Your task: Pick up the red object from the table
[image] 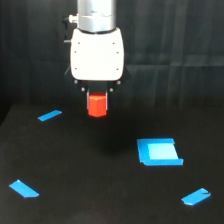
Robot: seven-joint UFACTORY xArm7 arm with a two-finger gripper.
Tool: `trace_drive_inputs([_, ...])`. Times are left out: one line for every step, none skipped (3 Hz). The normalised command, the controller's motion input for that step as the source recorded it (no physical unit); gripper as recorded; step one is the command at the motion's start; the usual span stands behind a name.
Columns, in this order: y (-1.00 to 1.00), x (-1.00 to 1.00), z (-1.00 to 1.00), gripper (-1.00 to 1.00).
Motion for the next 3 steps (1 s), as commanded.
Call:
trace_drive_inputs([0.07,0.03,0.03,-0.96])
trace_drive_inputs([-0.03,-0.07,-0.04,-0.95])
trace_drive_inputs([0.08,0.02,-0.04,-0.97])
